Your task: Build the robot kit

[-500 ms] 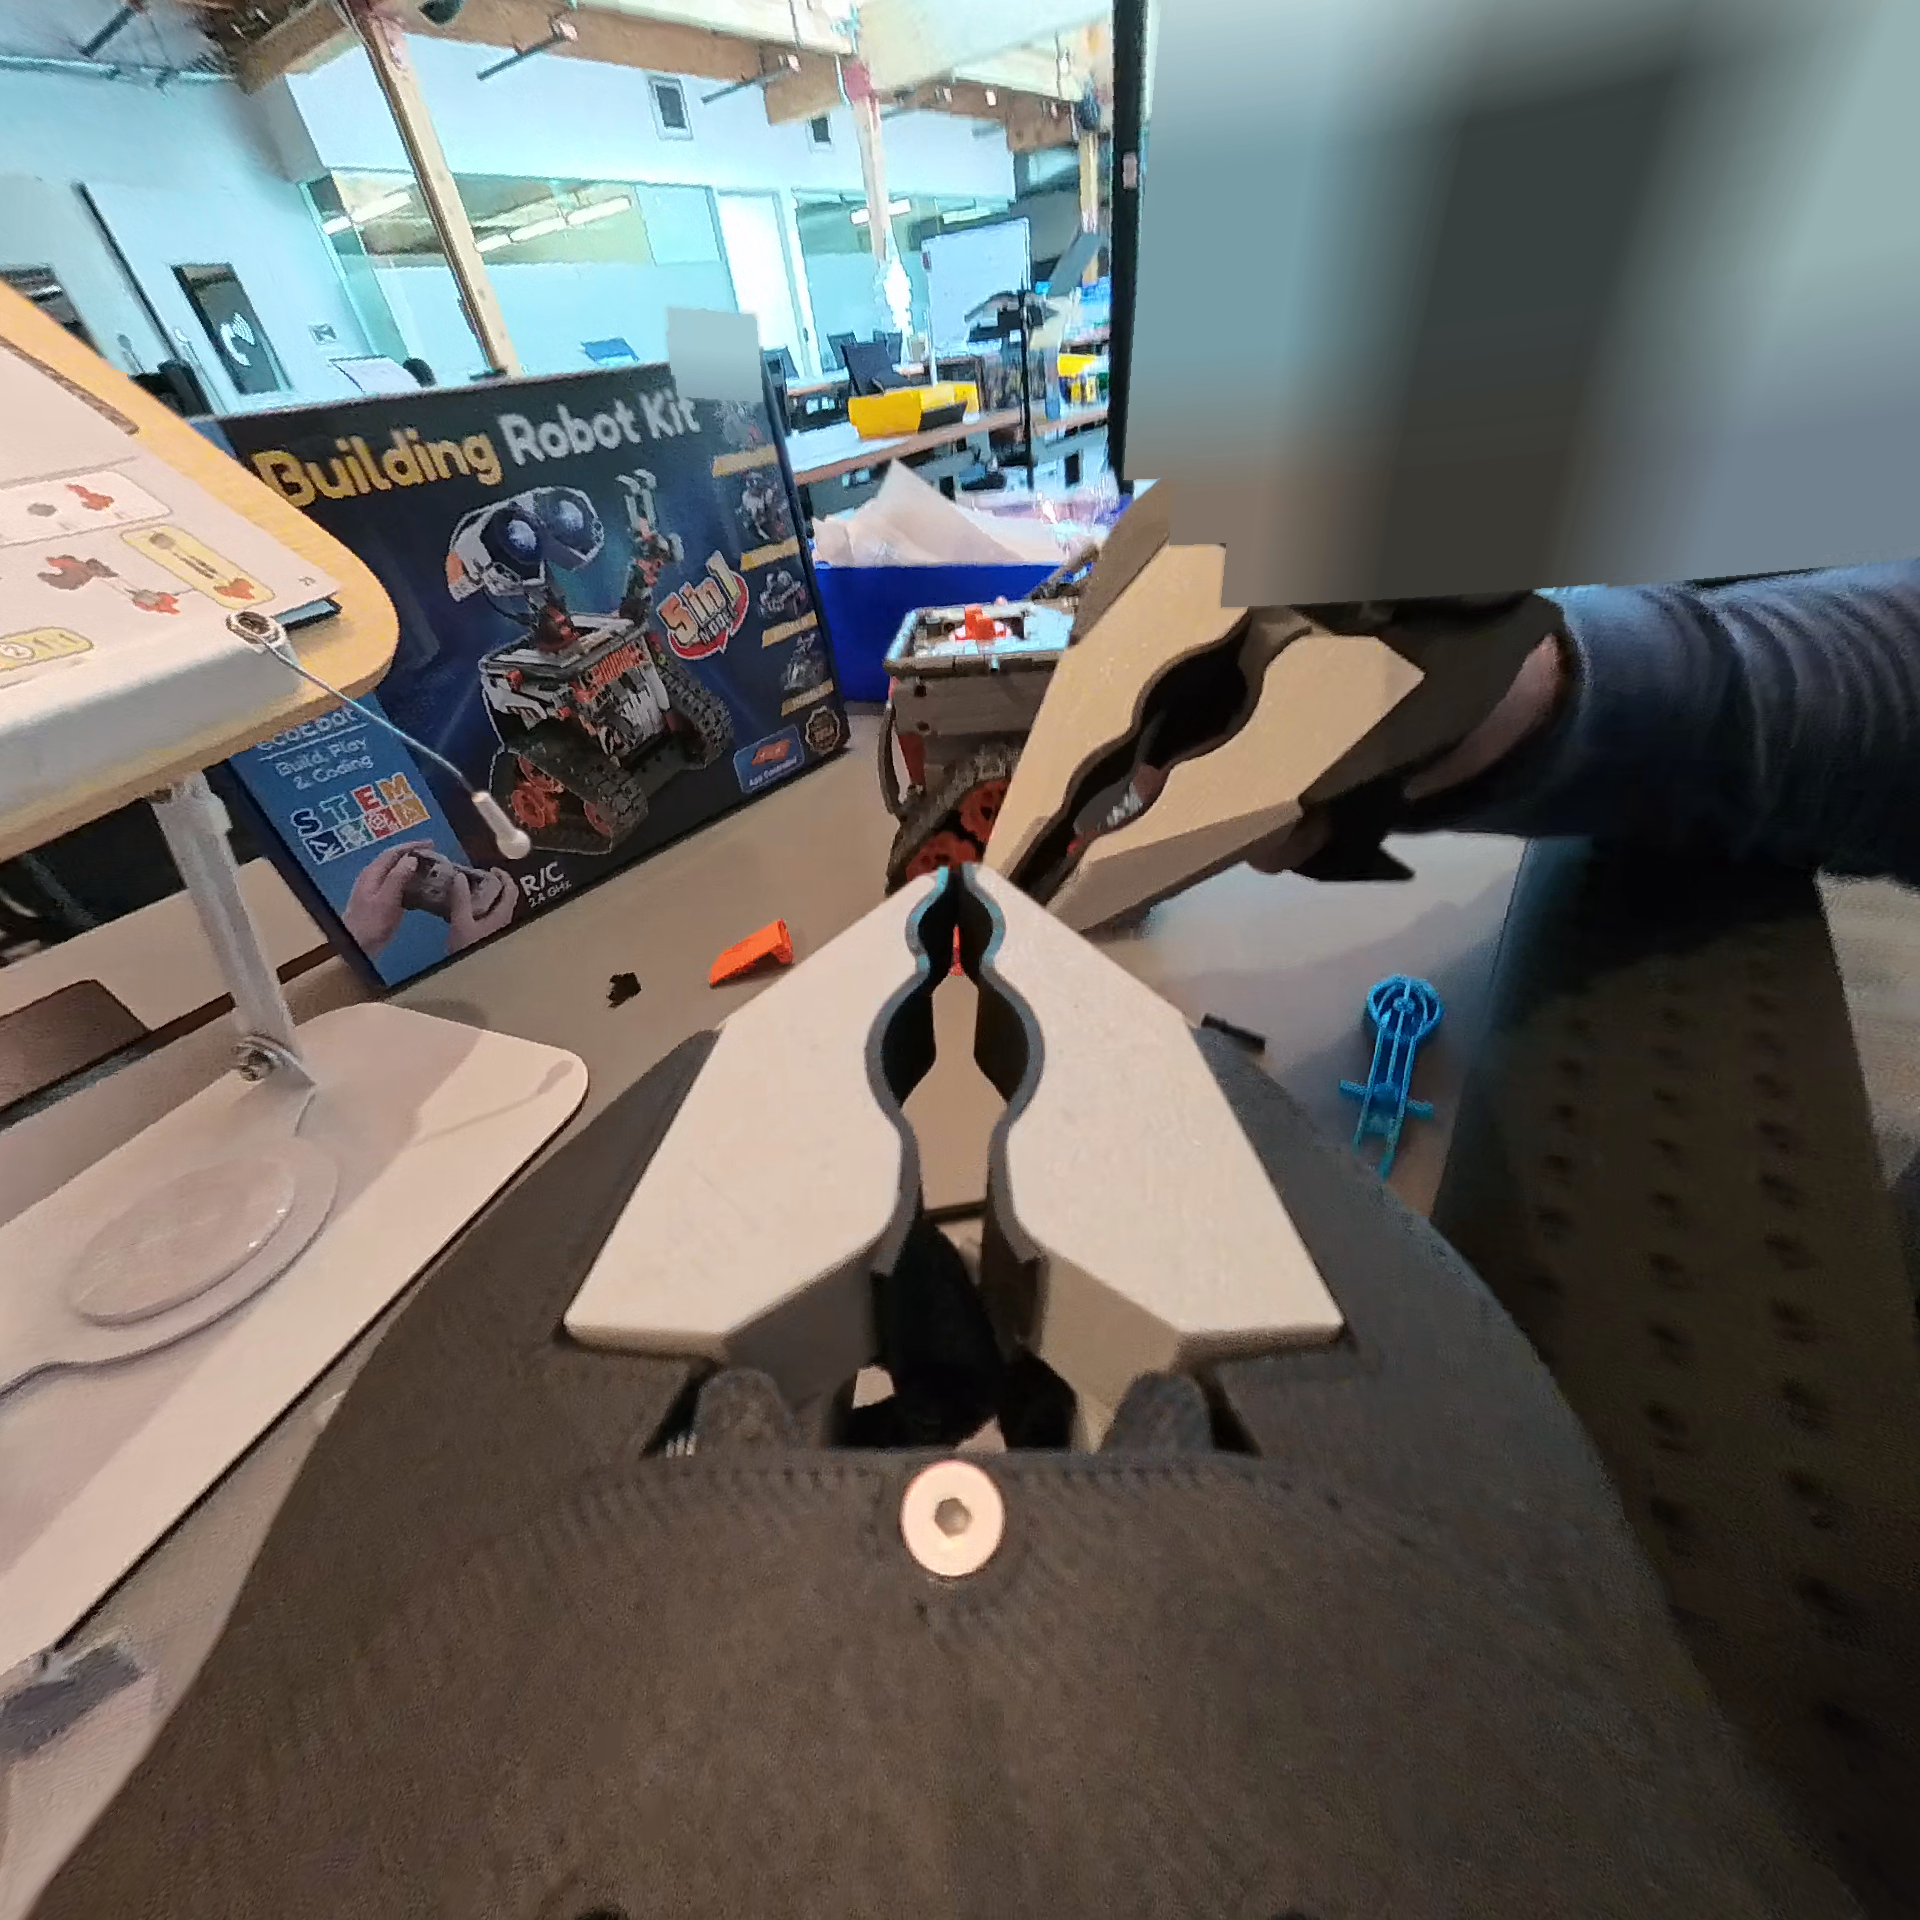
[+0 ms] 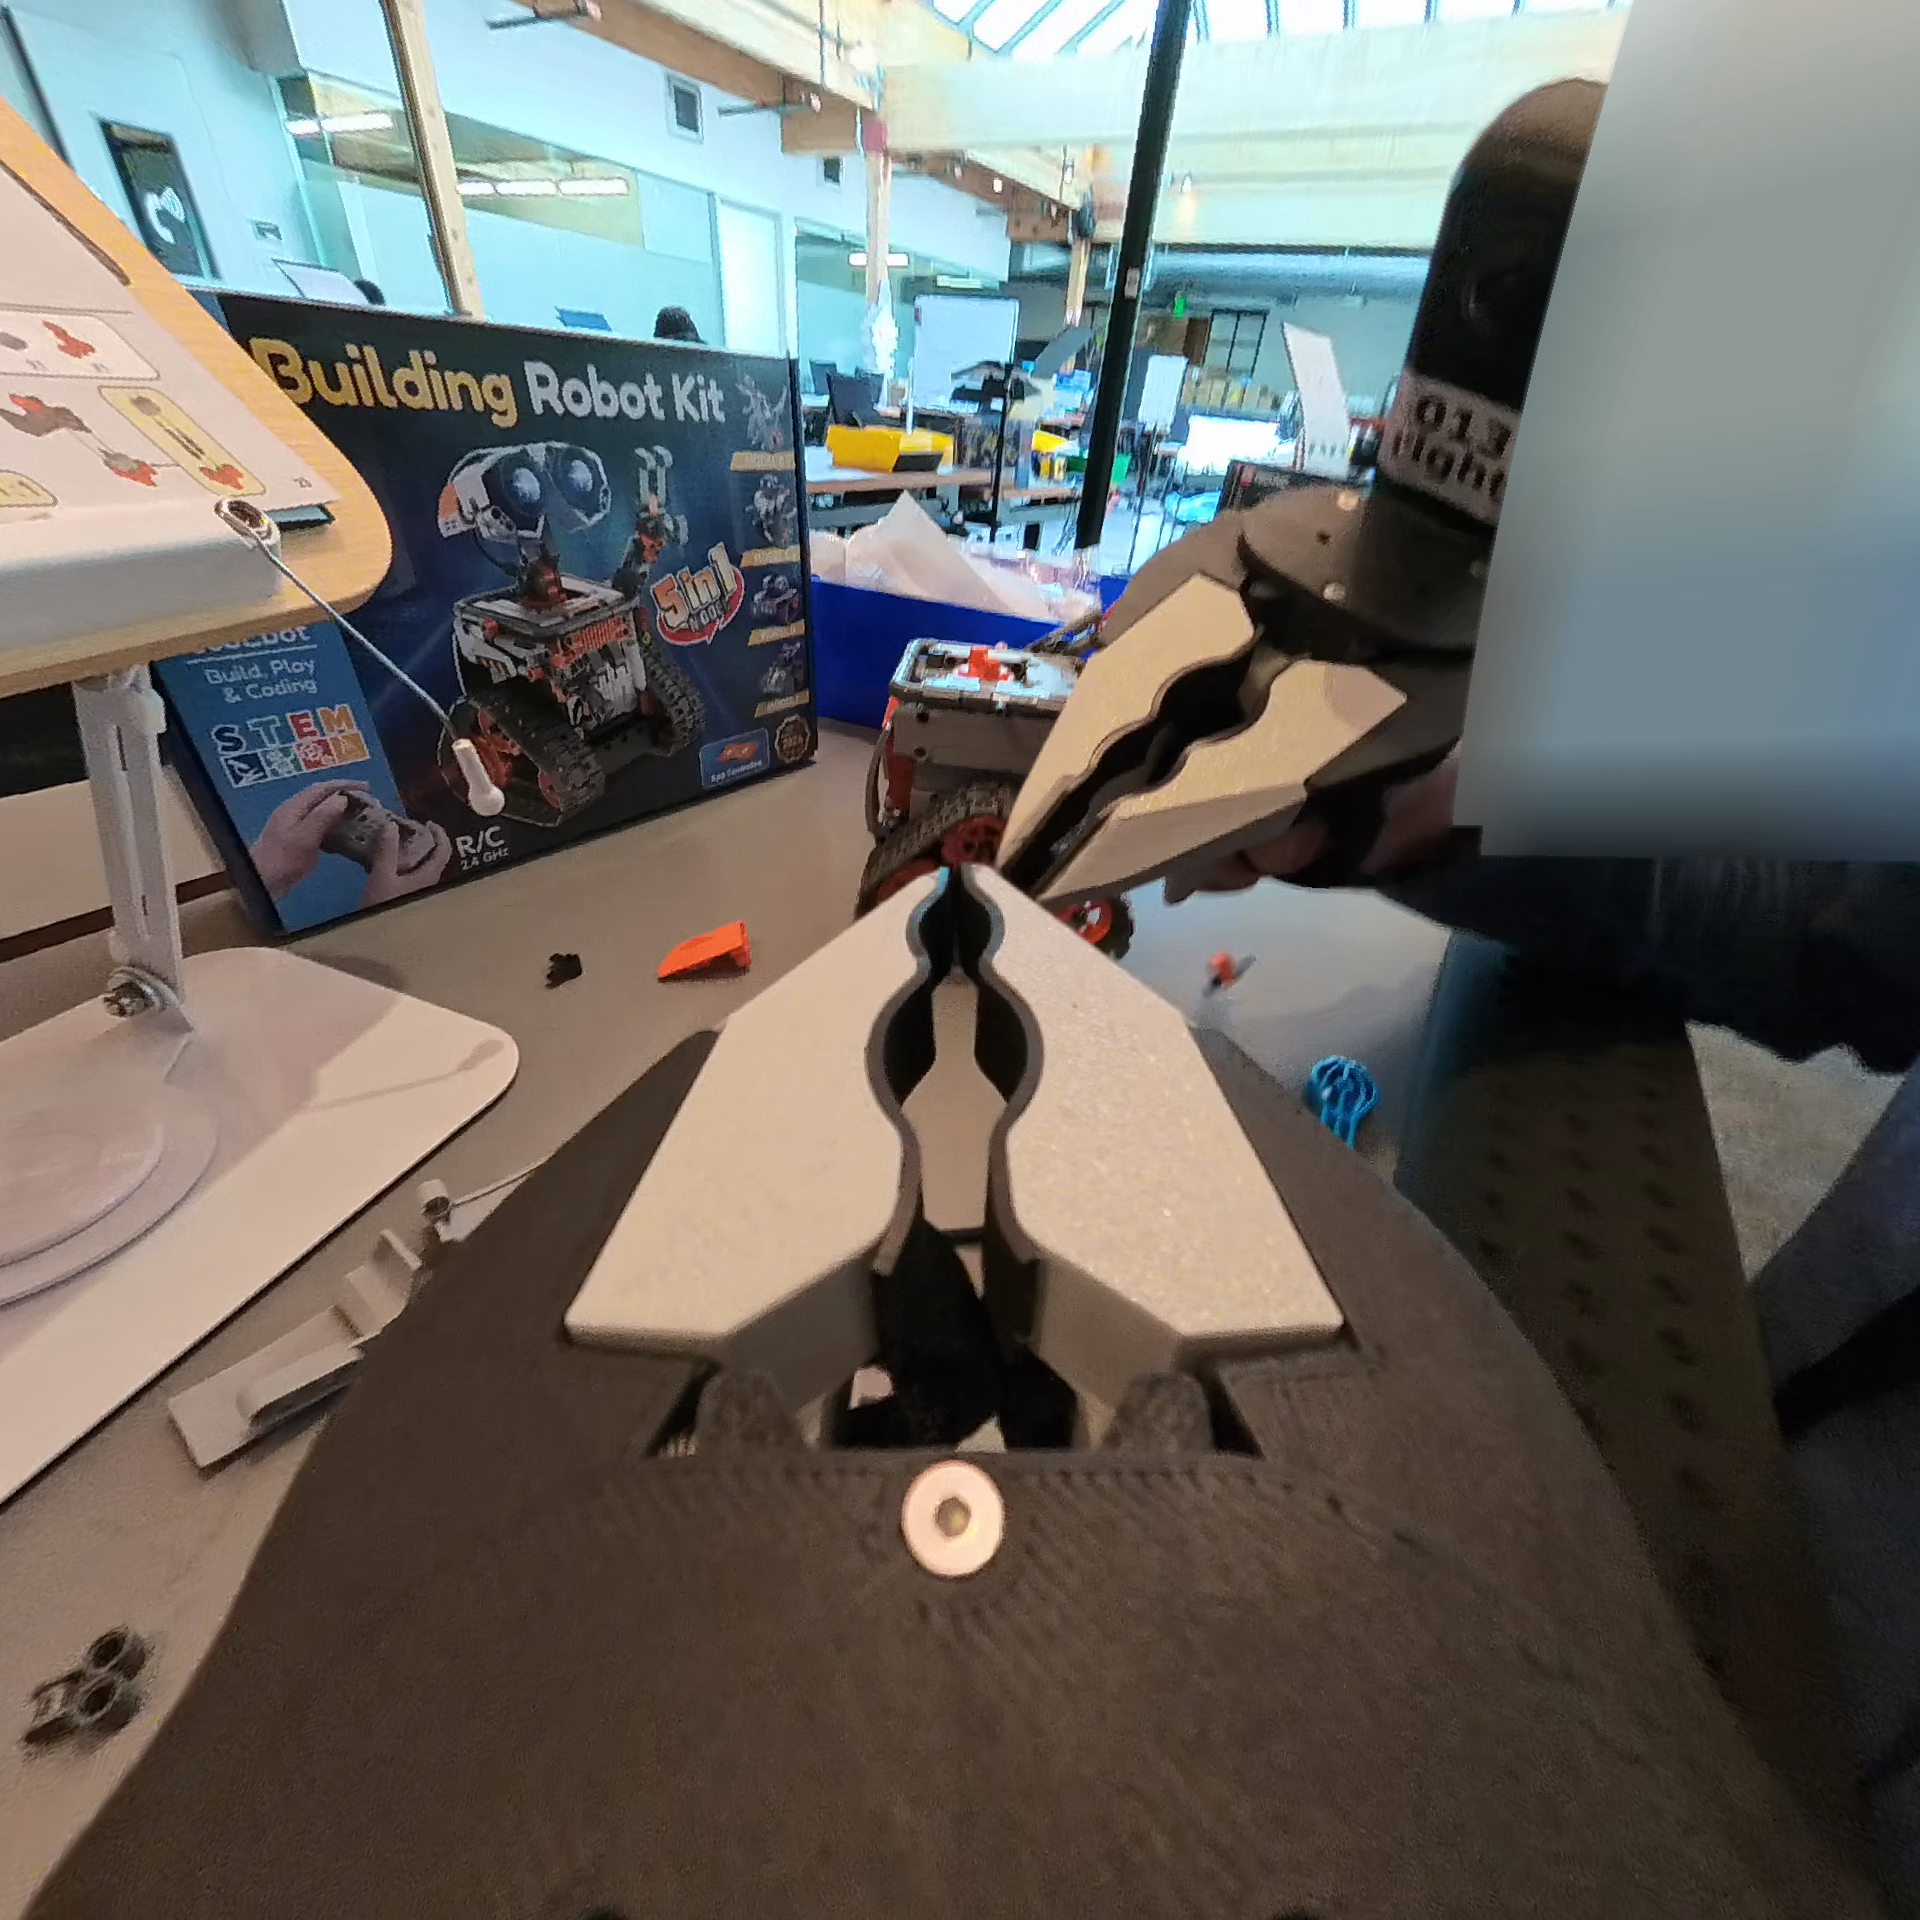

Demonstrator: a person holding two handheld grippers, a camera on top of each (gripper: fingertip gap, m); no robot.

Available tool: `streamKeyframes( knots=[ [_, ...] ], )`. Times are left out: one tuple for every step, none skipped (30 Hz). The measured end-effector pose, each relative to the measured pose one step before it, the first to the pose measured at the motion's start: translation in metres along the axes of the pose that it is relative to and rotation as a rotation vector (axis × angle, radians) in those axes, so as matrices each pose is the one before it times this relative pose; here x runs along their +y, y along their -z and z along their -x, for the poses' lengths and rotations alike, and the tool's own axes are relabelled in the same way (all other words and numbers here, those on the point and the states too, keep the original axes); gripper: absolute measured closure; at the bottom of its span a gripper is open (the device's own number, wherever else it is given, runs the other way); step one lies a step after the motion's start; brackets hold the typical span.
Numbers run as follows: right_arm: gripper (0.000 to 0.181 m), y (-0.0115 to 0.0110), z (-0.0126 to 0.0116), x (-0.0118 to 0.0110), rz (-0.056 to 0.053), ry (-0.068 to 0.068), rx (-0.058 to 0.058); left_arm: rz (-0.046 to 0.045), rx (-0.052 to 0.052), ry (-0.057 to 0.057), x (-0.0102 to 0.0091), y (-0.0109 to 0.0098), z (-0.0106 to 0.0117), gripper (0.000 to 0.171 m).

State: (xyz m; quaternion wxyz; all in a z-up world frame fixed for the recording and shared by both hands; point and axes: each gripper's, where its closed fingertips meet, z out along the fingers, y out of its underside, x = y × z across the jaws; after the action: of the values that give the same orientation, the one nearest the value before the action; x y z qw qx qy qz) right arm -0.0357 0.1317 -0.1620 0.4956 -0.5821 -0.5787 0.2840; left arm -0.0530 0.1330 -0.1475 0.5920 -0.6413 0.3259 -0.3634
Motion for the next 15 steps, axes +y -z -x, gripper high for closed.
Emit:
streamKeyframes(
  knots=[
    [0.178,0.00452,-0.00084,0.00447,0.0233,-0.0021,-0.0117,0.01991,-0.011,-0.0244,0.00276,0.00119,0.00159,0.171],
    [0.177,0.00527,-0.00121,0.00564,0.0269,-0.0092,-0.0105,0.02429,-0.0017,-0.0127,0.00347,0.00088,0.00026,0.171],
    [0.178,0.0059,-0.00162,0.00724,0.0335,-0.008,-0.0078,0.02852,0.0008,-0.0041,0.00403,0.00067,0.00051,0.171],
    [0.177,0.0067,-0.00197,0.00713,0.0293,-0.003,-0.002,0.0175,-0.0161,-0.0178,0.0026,0.00096,0.00285,0.171],
    [0.177,0.00738,-0.00261,0.00667,0.0266,-0.0026,0.0035,0.0193,-0.0175,-0.0252,0.00295,0.00052,0.00261,0.171],
    [0.176,0.00814,-0.00232,0.00742,0.032,-0.0033,0.0022,0.01571,-0.0004,-0.0049,0.0022,-0.00017,0.00015,0.171],
    [0.176,0.00877,-0.00201,0.00737,0.0311,-0.0062,0.0013,0.00484,0.0095,0.0076,0.00103,-0.00055,-0.00134,0.171],
    [0.176,0.00915,-0.00183,0.00694,0.0255,-0.0076,0.0056,0.00173,0.0016,0.0038,0.00095,-0.00107,-0.00035,0.171],
    [0.175,0.0098,-0.00228,0.0064,0.018,-0.0031,0.0148,0.01372,0.0033,0.0004,0.00266,-0.00177,-0.00075,0.171],
    [0.174,0.01076,-0.00287,0.0053,0.0084,-0.0054,0.0225,0.01365,0.0069,-0.0004,0.00282,-0.00179,-0.00141,0.171],
    [0.175,0.0118,-0.00373,0.00467,0.0004,-0.0174,0.0263,0.00632,0.0043,-0.0028,0.00172,-0.00151,-0.00118,0.171],
    [0.174,0.01304,-0.00396,0.00322,-0.0127,-0.0234,0.0281,0.00751,0.0053,-0.004,0.00177,-0.00145,-0.00137,0.171],
    [0.174,0.01422,-0.00334,0.00259,-0.0193,-0.0262,0.0232,0.00668,0.0081,-0.002,0.00168,-0.00132,-0.00164,0.171],
    [0.173,0.01537,-0.00451,0.00252,-0.0192,-0.0292,0.0311,0.00383,0.0056,-0.0003,0.00131,-0.00133,-0.00116,0.171],
    [0.172,0.01696,-0.00665,0.00135,-0.0242,-0.0281,0.0446,0.00737,0.0051,-0.0017,0.00201,-0.00149,-0.00119,0.171]
  ],
)
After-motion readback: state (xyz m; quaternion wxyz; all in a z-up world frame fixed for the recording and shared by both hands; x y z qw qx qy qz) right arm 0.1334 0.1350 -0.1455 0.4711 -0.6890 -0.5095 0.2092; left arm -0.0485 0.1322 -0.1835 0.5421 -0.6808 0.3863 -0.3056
